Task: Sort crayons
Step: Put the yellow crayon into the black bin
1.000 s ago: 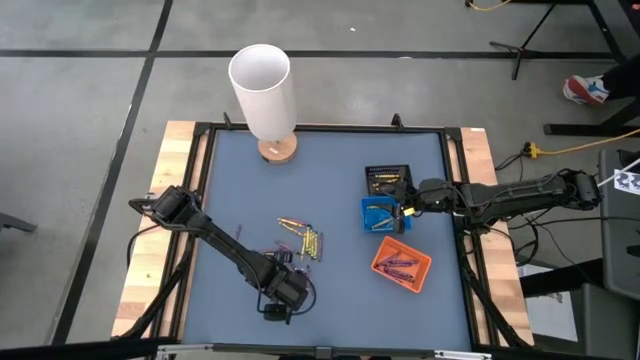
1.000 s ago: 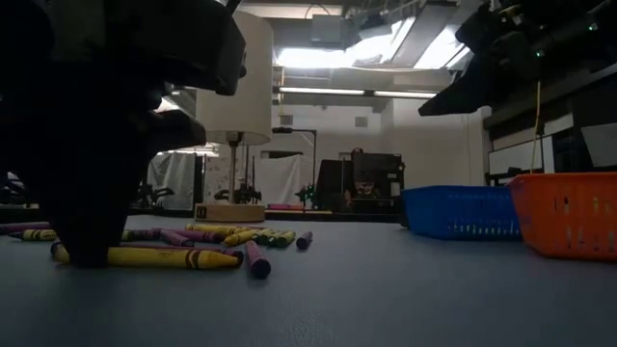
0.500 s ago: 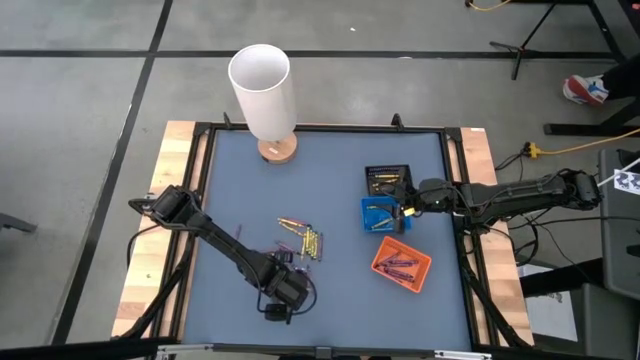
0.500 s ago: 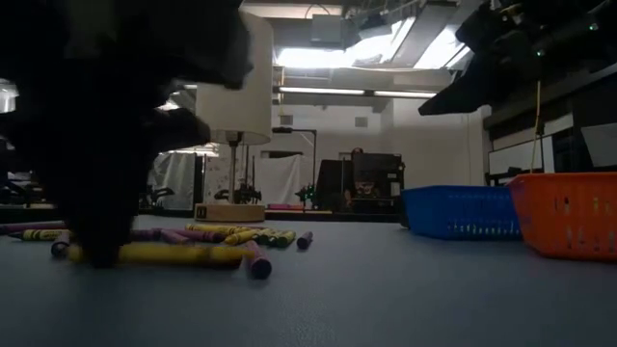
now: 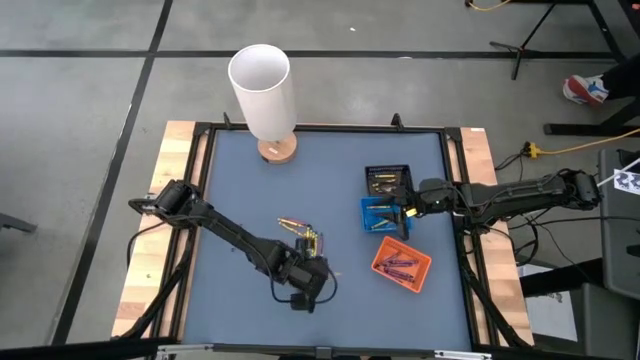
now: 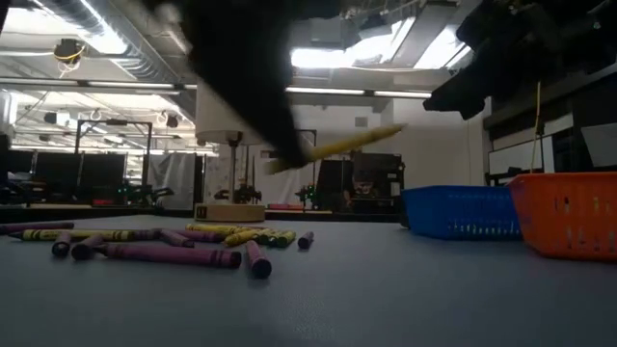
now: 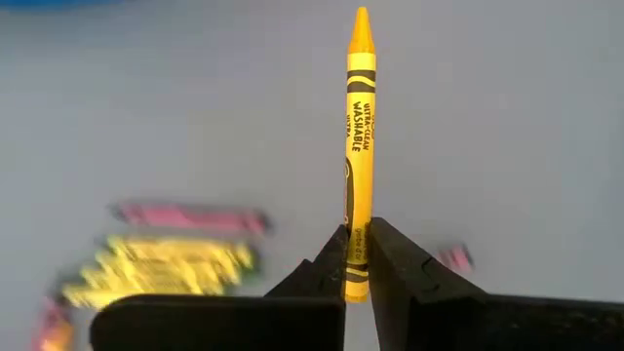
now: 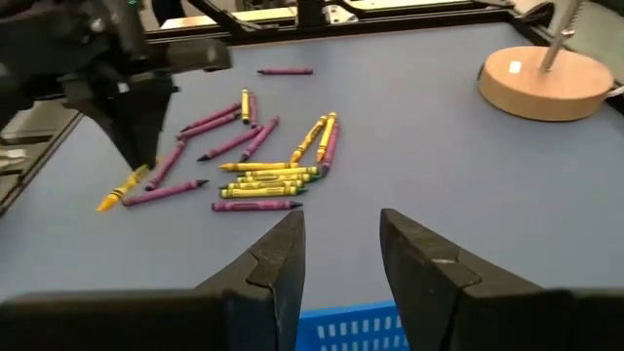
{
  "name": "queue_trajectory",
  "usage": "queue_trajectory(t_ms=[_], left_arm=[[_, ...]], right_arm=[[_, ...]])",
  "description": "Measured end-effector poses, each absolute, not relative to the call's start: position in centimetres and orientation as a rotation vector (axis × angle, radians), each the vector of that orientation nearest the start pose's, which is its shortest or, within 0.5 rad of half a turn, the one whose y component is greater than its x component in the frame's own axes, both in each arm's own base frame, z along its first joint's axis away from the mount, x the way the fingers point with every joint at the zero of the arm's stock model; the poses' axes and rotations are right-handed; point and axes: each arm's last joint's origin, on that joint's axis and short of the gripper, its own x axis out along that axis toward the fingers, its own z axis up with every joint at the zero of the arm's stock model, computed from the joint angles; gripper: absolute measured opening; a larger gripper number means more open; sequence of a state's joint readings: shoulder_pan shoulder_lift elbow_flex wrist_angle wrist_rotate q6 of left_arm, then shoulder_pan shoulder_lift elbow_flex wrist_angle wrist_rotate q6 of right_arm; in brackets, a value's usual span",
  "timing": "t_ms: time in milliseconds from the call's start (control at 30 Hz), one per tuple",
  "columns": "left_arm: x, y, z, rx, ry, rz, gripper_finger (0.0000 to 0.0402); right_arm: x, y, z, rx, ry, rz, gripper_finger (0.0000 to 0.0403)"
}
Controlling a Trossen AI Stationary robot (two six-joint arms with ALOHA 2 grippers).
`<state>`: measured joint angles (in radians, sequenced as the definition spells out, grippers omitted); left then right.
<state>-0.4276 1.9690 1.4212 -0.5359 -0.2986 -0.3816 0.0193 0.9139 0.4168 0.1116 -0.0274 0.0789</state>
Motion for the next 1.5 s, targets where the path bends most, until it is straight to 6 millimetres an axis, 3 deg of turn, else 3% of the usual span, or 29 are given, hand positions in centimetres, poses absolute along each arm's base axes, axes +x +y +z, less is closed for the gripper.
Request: queue_trajectory(t_ms=[267, 633, 933, 1500], left_arm=[[40.1, -12.5, 19.6, 0.040, 0.840, 0.189, 0.0016], [42.1, -8.6, 20.4, -0.047, 0.719, 0.268, 0.0016], [43.2, -7.4, 21.4, -0.104, 0.588, 0.283, 0.0011], [43.7, -6.4, 22.1, -0.122, 0.505, 0.327, 0.0014]], right_arm=[[19.2, 0.7, 21.2, 0.101, 0.392, 0.126, 0.0134], [19.2, 0.8, 21.2, 0.106, 0.393, 0.151, 0.0134], [19.2, 0.8, 21.2, 0.106, 0.393, 0.150, 0.0134], [19.1, 0.8, 21.0, 0.107, 0.415, 0.150, 0.0134]])
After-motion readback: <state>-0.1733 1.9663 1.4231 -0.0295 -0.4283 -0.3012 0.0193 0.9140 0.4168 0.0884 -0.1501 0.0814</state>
